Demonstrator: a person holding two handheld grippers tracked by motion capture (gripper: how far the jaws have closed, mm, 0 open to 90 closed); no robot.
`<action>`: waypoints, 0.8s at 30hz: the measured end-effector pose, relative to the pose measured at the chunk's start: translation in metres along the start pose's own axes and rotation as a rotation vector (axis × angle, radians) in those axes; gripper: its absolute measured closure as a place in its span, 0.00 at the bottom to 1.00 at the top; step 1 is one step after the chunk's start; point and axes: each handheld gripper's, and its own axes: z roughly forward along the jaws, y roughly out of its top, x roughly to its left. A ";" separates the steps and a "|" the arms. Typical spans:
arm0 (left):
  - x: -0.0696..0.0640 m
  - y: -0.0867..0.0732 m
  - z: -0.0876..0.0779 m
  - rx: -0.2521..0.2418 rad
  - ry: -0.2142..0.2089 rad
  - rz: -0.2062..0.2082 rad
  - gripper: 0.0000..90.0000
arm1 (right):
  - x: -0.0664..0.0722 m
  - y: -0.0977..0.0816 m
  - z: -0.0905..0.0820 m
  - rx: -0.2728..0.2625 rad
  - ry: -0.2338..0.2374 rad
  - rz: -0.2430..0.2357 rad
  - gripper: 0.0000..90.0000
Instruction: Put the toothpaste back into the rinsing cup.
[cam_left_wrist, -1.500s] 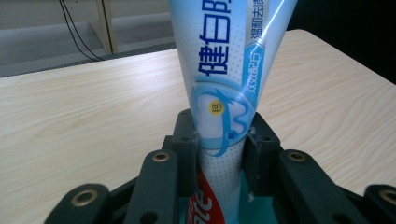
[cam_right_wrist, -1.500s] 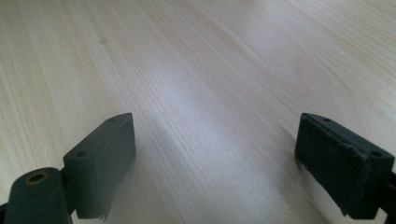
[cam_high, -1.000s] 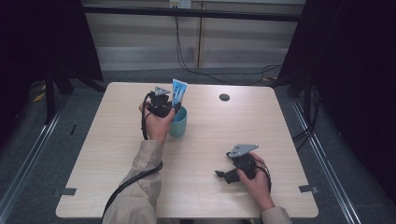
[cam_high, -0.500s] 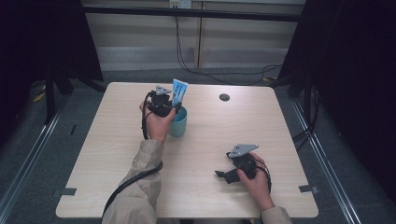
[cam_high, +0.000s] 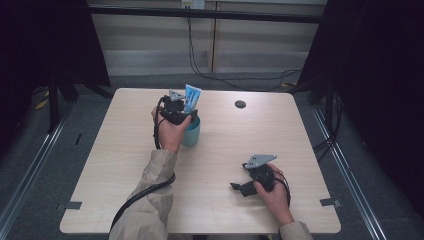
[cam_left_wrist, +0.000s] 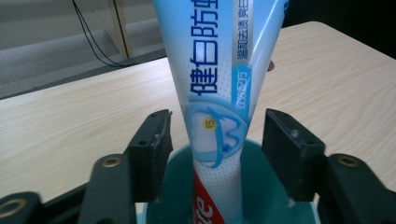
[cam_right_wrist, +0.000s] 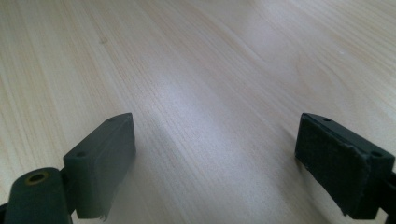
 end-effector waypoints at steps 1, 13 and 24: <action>0.000 0.000 0.000 0.002 0.001 -0.003 0.44 | 0.000 0.000 0.000 0.000 0.000 0.000 0.13; 0.003 0.003 -0.004 0.009 0.006 0.000 0.36 | 0.000 0.000 0.000 0.000 0.000 0.000 0.13; 0.006 0.002 -0.010 0.010 0.005 -0.005 0.33 | 0.000 0.000 0.000 0.000 0.000 0.000 0.13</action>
